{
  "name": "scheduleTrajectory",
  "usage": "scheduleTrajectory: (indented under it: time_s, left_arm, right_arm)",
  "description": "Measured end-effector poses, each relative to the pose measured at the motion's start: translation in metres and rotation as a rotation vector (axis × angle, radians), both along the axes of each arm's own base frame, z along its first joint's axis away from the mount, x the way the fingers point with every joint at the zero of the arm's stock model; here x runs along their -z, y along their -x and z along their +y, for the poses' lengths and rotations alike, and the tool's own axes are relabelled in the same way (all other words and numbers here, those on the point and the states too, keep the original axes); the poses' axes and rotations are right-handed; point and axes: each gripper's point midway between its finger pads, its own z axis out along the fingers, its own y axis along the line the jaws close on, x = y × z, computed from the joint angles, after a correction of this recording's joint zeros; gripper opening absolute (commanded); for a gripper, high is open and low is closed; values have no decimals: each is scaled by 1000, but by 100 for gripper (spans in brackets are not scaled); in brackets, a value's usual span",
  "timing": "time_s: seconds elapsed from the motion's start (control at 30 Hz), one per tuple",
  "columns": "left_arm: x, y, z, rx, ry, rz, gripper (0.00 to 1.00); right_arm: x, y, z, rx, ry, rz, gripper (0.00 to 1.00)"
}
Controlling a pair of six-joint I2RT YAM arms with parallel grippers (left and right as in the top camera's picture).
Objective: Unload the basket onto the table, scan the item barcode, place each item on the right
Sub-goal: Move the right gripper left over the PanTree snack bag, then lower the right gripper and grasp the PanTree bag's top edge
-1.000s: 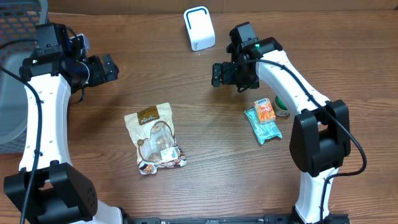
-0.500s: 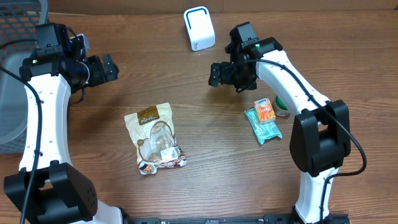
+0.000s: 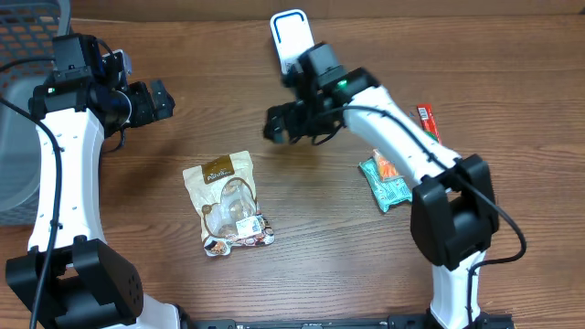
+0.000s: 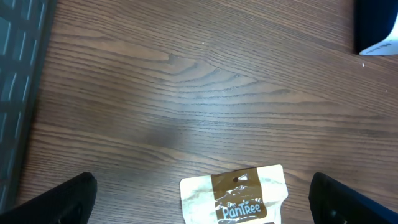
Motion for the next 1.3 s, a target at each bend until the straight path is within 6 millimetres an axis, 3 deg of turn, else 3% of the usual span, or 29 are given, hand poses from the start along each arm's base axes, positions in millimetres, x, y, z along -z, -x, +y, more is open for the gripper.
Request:
scheduleTrajectory:
  time_s: [0.17, 0.3, 0.53, 0.7, 0.93, 1.3]
  left_arm:
    - [0, 0, 0, 0, 0, 0, 100]
    - [0, 0, 0, 0, 0, 0, 100]
    - [0, 0, 0, 0, 0, 0, 100]
    - [0, 0, 0, 0, 0, 0, 100]
    - [0, 0, 0, 0, 0, 0, 100]
    - [0, 0, 0, 0, 0, 0, 100]
  right_arm:
    - [-15, 5, 19, -42, -50, -39, 100]
    - [-13, 15, 28, -66, -22, -49, 100]
    - [-10, 71, 84, -206, 16, -76, 100]
    - [-7, 112, 110, -272, 29, -50, 100]
    - [-7, 134, 125, -280, 27, -26, 100]
    - [-7, 136, 125, -269, 27, -17, 100]
